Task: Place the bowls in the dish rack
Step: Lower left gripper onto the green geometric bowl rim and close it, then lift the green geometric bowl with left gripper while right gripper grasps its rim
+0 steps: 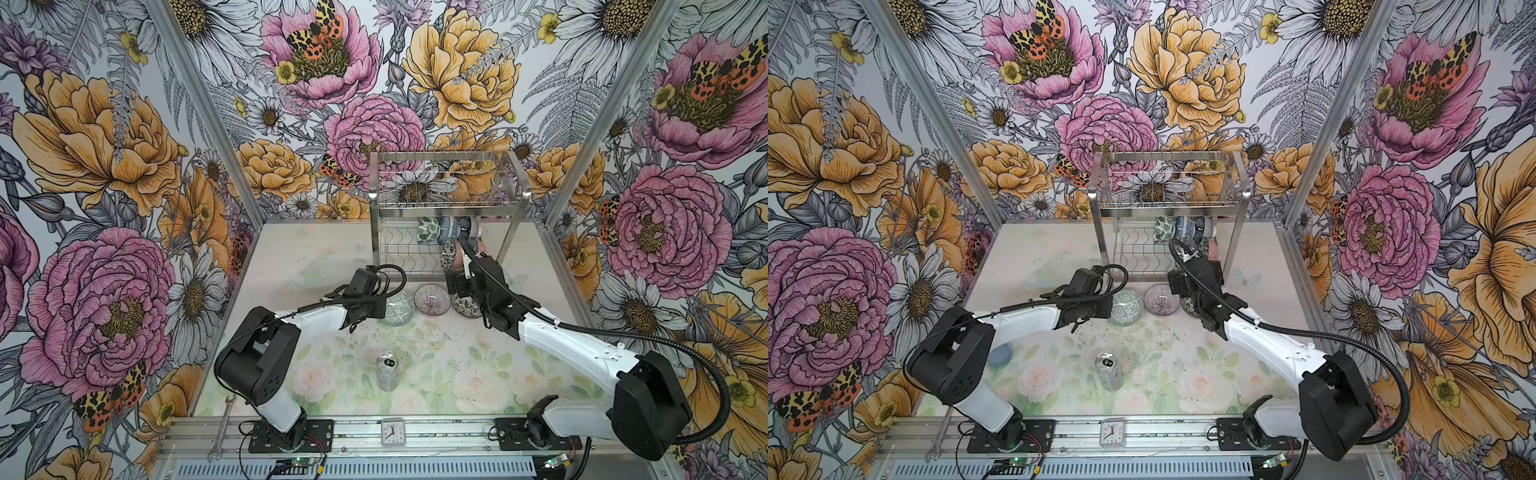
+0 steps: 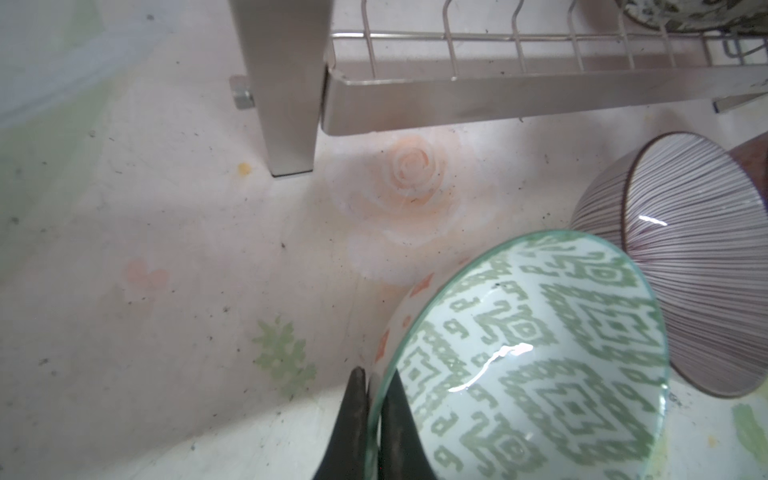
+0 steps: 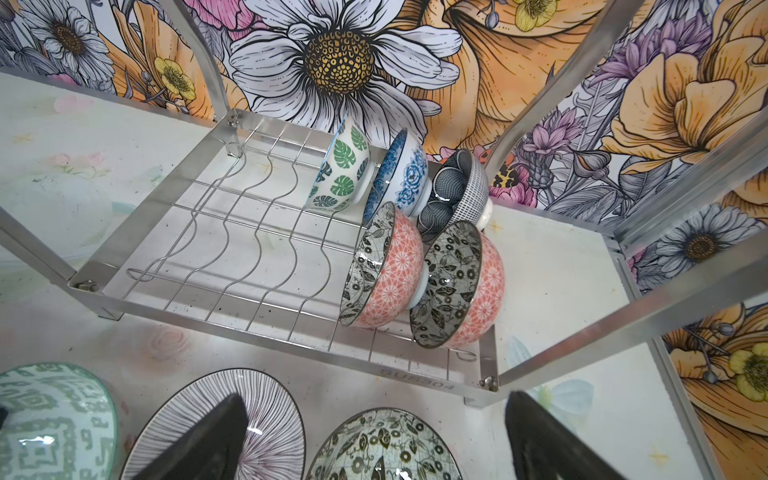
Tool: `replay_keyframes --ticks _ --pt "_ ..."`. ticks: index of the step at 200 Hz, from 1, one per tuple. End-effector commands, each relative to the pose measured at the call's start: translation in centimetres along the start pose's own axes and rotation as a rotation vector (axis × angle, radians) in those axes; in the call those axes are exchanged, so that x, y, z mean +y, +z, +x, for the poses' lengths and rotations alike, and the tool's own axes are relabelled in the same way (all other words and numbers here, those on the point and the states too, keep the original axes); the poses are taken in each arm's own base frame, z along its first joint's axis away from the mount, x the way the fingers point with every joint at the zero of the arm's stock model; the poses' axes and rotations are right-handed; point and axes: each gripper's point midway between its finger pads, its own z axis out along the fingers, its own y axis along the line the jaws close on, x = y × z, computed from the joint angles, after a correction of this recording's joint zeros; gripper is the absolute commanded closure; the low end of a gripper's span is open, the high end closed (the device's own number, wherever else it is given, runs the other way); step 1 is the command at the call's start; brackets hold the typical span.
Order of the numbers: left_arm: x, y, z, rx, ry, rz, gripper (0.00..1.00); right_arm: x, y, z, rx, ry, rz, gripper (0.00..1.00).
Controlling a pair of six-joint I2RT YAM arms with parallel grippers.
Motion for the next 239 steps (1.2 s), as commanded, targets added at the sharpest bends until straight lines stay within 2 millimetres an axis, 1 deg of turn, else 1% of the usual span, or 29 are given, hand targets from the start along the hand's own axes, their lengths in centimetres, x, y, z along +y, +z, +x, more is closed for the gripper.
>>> replay_keyframes --ticks 1,13,21,46,66,89,97,109,123,143,169,198,211,239 --pt "1.3 -2.8 -2.2 -0.075 0.031 -0.063 1.00 -0.2 -0.4 -0.4 -0.008 0.013 -0.010 0.02" --pt "1.9 -4.0 -2.7 -0.101 0.039 -0.090 1.00 -0.1 -0.7 -0.6 -0.014 0.017 -0.023 0.02" --pt "2.1 -5.1 -3.4 -0.131 0.042 -0.095 1.00 0.0 -0.9 -0.8 -0.021 0.020 -0.033 0.02" --pt "1.2 -8.2 -5.8 -0.241 0.059 -0.069 1.00 0.7 -1.9 -1.9 -0.047 0.036 -0.090 0.02" --pt "-0.4 -10.7 -8.3 -0.351 0.076 -0.024 1.00 1.9 -3.4 -3.3 -0.092 0.055 -0.172 0.00" --pt "-2.6 -13.0 -11.2 -0.460 0.101 0.015 1.00 3.7 -5.8 -5.8 -0.164 0.069 -0.272 0.00" --pt "-3.3 -13.7 -12.0 -0.492 0.109 0.025 1.00 4.4 -6.7 -6.7 -0.188 0.073 -0.313 0.00" --pt "-4.4 -14.6 -13.0 -0.532 0.121 0.045 1.00 5.1 -7.6 -7.7 -0.211 0.084 -0.349 0.00" --pt "-5.6 -15.6 -14.0 -0.574 0.128 0.071 1.00 6.0 -8.0 -8.4 -0.220 0.102 -0.393 0.00" --pt "-7.0 -16.4 -15.0 -0.614 0.140 0.109 1.00 7.1 -7.9 -8.8 -0.231 0.130 -0.439 0.00" --pt "-8.8 -16.9 -15.6 -0.638 0.157 0.150 1.00 8.6 -7.4 -9.2 -0.234 0.188 -0.498 0.00" --pt "-10.1 -17.0 -15.9 -0.650 0.167 0.180 1.00 9.0 -6.0 -9.1 -0.206 0.223 -0.479 0.02" --pt "-10.5 -17.1 -15.9 -0.655 0.169 0.187 1.00 8.9 -5.2 -8.8 -0.191 0.240 -0.456 0.06" --pt "-11.0 -16.5 -15.6 -0.646 0.165 0.195 1.00 9.4 -4.4 -8.9 -0.178 0.297 -0.472 0.21"
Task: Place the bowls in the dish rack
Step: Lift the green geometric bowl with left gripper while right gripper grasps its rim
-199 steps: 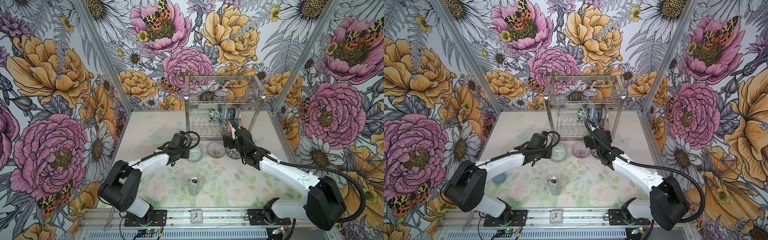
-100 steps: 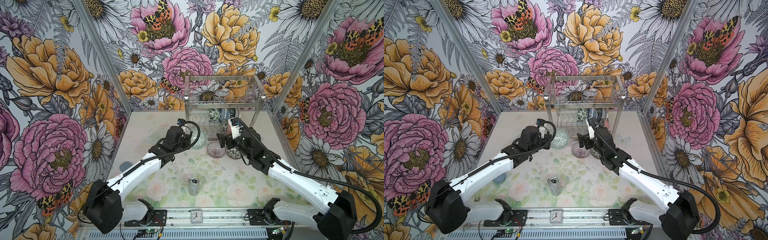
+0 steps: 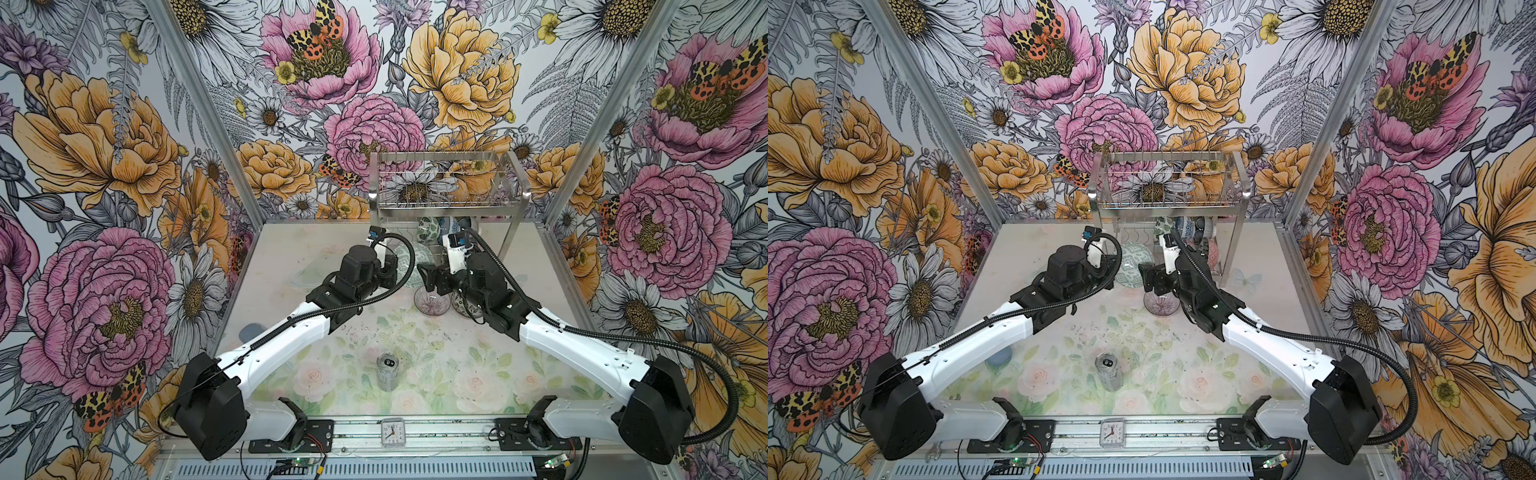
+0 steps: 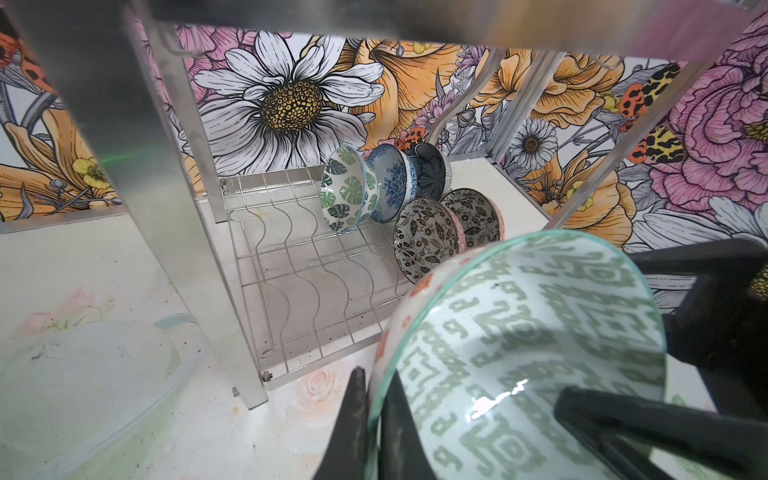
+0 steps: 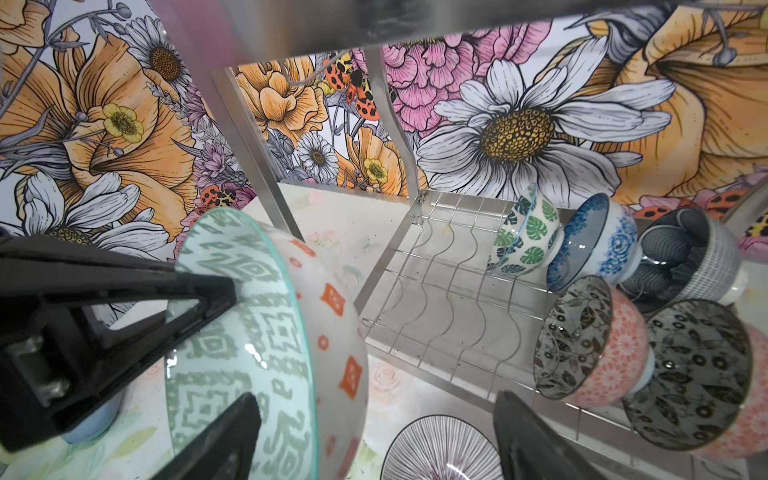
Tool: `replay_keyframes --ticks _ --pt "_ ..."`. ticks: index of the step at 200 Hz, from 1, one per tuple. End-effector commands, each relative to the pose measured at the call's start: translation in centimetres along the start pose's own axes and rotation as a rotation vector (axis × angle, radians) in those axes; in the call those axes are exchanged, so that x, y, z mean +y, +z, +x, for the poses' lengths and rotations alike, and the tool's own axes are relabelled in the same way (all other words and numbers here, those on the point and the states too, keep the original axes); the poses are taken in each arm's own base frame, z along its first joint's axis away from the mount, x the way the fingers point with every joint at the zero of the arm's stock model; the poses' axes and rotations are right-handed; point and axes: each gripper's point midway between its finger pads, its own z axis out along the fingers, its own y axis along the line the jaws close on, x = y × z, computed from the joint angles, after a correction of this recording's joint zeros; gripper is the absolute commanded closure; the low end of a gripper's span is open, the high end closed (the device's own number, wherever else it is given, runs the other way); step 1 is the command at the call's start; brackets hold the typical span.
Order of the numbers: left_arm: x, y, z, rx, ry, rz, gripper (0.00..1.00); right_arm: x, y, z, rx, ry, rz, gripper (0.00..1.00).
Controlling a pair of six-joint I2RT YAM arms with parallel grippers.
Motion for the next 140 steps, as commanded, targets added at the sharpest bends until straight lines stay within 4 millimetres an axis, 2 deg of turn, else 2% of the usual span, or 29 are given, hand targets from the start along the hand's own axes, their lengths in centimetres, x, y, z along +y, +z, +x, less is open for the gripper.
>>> replay_keyframes --ticks 1,50,62,86,121,140 --pt "-1.2 -0.4 -3.4 -0.113 -0.015 0.027 1.00 1.0 0.3 -2.5 -0.072 0.079 -0.031 0.21" --pt "-2.3 -1.2 -3.5 -0.140 -0.017 0.041 1.00 1.9 1.4 -1.8 -0.062 0.195 -0.086 0.55" --pt "-2.4 -1.6 -3.7 -0.150 -0.024 0.046 1.00 2.0 1.4 -1.8 -0.059 0.207 -0.088 0.68" --pt "-2.5 -2.5 -3.9 -0.168 -0.044 0.056 1.00 2.0 0.9 -2.0 -0.060 0.214 -0.080 1.00" --pt "-2.7 -3.9 -3.9 -0.186 -0.067 0.063 1.00 1.9 -0.6 -2.7 -0.073 0.196 -0.038 1.00" --pt "-2.5 -4.4 -3.8 -0.185 -0.070 0.056 1.00 1.2 -1.4 -2.9 -0.077 0.167 0.009 1.00"
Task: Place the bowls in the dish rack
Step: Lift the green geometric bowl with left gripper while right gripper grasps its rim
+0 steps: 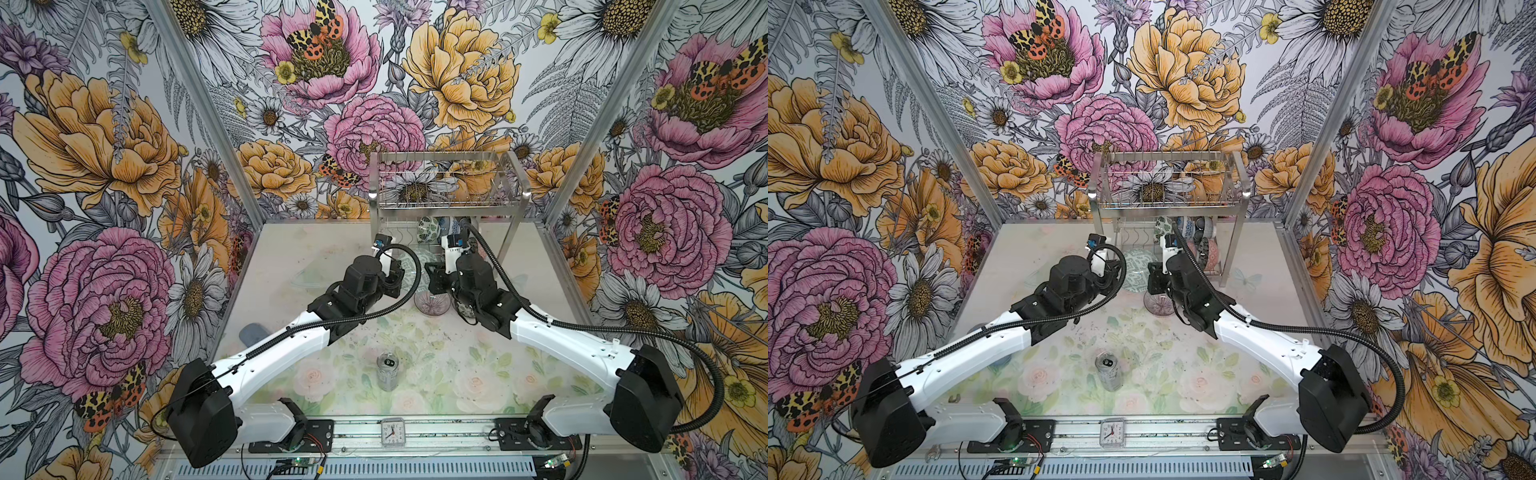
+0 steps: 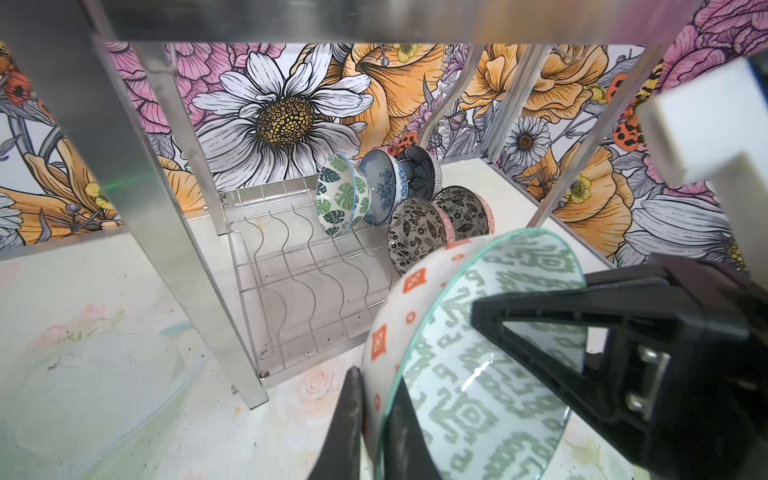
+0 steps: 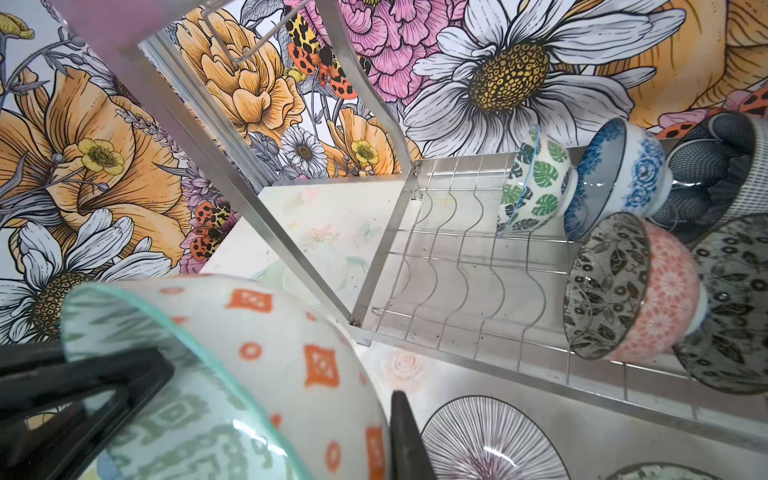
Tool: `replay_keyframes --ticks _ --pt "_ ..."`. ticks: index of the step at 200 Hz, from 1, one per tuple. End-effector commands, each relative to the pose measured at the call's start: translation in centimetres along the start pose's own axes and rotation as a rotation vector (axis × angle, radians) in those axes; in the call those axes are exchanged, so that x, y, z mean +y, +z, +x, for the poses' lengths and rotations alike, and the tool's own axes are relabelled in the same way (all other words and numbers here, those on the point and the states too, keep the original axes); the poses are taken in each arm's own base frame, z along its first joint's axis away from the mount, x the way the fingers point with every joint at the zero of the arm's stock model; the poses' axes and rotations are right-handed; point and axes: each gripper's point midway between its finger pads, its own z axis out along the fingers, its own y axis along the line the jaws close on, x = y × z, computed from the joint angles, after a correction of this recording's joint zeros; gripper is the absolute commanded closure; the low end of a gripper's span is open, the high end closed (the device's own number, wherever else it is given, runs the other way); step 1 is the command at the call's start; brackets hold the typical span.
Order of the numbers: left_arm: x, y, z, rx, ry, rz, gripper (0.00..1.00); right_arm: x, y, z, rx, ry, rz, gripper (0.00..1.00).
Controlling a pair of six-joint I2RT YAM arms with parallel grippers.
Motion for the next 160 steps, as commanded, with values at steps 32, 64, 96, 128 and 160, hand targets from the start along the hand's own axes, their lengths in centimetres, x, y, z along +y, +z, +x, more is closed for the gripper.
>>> replay_keyframes --ticks 32,64,96,128,160 --pt "0.6 -2.5 -3.3 -0.135 -0.122 0.000 1.00 0.5 -2.9 -4.6 -0.125 -0.035 0.029 1.00" --pt "1.3 -2.5 -2.6 -0.109 -0.104 -0.026 1.00 -0.5 -2.5 -4.8 -0.121 -0.063 0.103 1.00" --pt "3.0 -2.2 -2.0 -0.077 -0.086 -0.061 1.00 -3.1 -2.7 -4.8 -0.142 -0.083 0.231 1.00" --pt "5.3 -2.6 -1.9 -0.053 -0.074 -0.110 0.01 -5.9 -2.8 -4.9 -0.149 -0.123 0.374 1.00" --pt "7.2 -3.0 -1.4 -0.006 -0.018 -0.130 0.02 -7.8 -2.5 -5.4 -0.159 -0.204 0.529 1.00"
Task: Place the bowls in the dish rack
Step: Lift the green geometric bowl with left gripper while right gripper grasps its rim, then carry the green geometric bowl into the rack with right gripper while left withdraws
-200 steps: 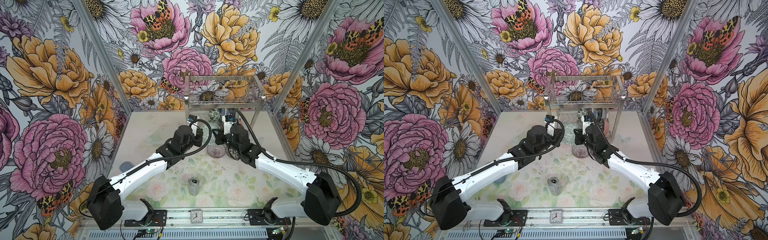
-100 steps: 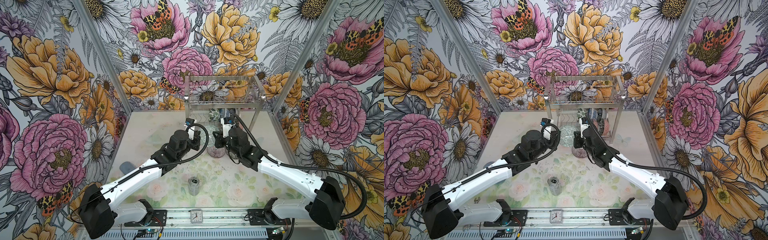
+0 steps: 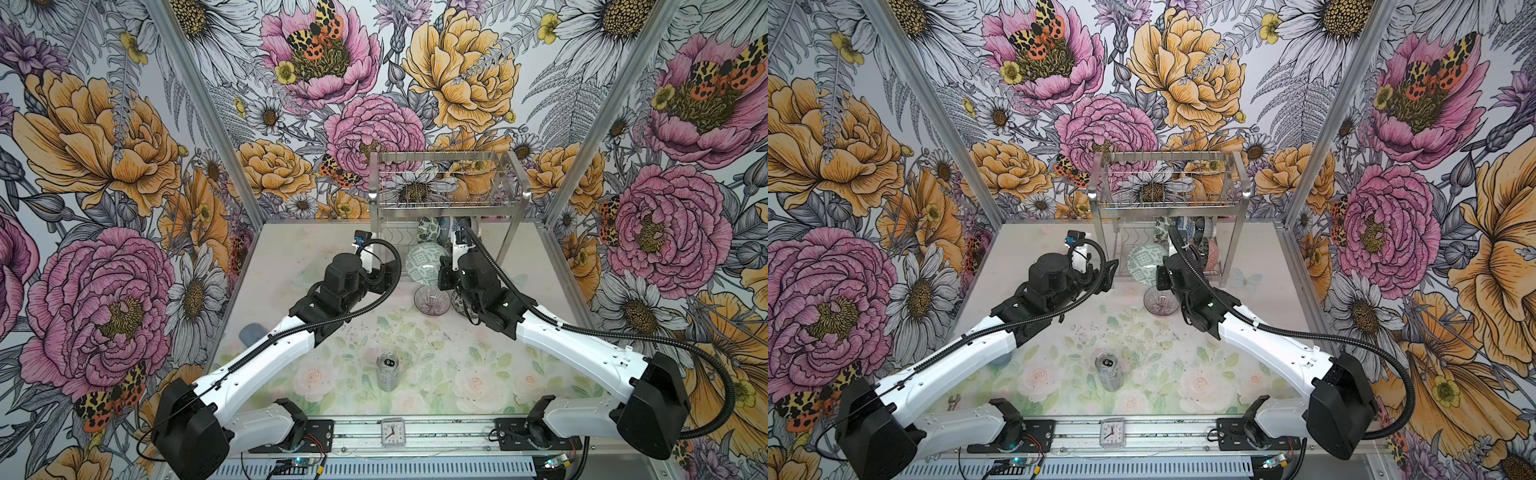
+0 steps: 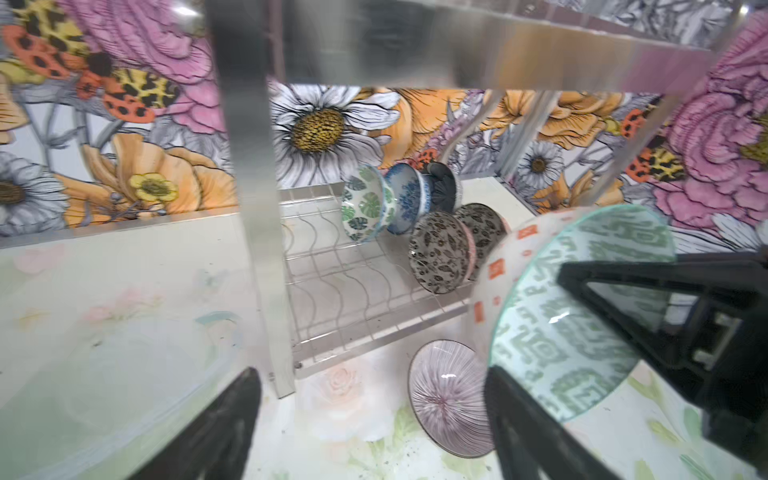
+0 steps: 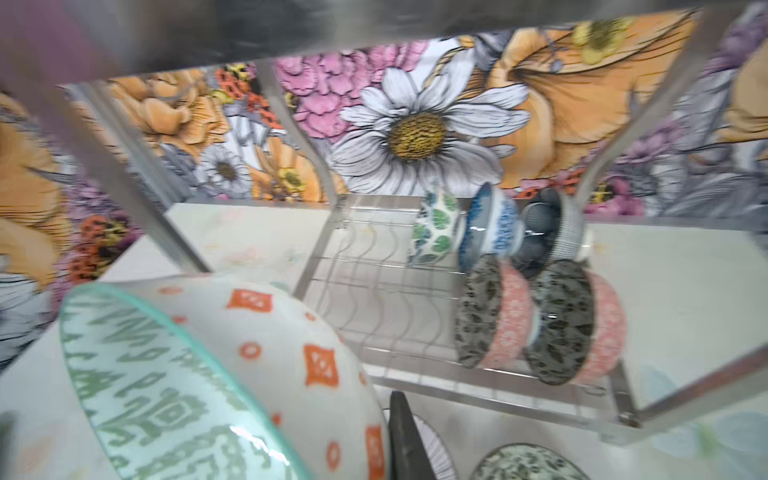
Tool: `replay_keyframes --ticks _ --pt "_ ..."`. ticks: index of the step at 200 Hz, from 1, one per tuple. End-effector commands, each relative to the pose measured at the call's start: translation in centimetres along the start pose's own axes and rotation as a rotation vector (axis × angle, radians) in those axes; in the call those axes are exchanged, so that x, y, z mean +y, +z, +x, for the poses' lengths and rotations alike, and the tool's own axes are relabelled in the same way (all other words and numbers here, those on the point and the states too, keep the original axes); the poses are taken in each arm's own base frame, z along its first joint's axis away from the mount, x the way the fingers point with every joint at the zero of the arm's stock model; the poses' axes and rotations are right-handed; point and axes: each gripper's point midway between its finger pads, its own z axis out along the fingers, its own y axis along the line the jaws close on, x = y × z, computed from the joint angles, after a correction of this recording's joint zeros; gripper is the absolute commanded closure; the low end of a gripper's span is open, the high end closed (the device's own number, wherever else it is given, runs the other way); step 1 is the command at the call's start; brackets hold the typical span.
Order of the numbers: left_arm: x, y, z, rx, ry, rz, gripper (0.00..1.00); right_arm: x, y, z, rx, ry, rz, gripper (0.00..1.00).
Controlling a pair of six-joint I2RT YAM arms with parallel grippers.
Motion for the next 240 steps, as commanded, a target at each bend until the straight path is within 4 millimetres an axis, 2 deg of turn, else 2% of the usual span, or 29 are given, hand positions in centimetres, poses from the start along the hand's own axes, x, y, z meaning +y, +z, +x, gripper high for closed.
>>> replay_keyframes --ticks 1,39,81,112,140,196,240 --pt "2.1 -0.7 0.0 0.024 0.043 -0.047 0.01 -3.2 0.3 -2.4 -0.076 -0.052 0.219 1.00" --pt "4.8 0.1 1.1 0.106 0.051 -0.092 0.01 -4.8 2.0 -2.3 -0.091 -0.170 0.414 1.00" --pt "4.8 0.3 0.4 0.153 0.053 -0.081 0.01 -4.6 4.5 -2.6 -0.099 -0.259 0.537 1.00" --pt "4.6 0.8 1.3 0.182 0.042 -0.070 0.01 -3.9 6.7 -2.8 -0.122 -0.321 0.591 1.00" --pt "4.3 -0.2 0.5 0.198 0.052 -0.068 0.02 -3.3 8.6 -2.9 -0.111 -0.372 0.629 1.00" --pt "5.7 -2.4 -0.2 0.257 0.085 -0.071 0.01 -2.9 11.8 -0.8 -0.061 -0.443 0.650 1.00" --pt "6.9 -2.2 0.7 0.271 0.041 -0.046 0.01 -3.3 14.2 0.9 -0.010 -0.481 0.679 1.00"
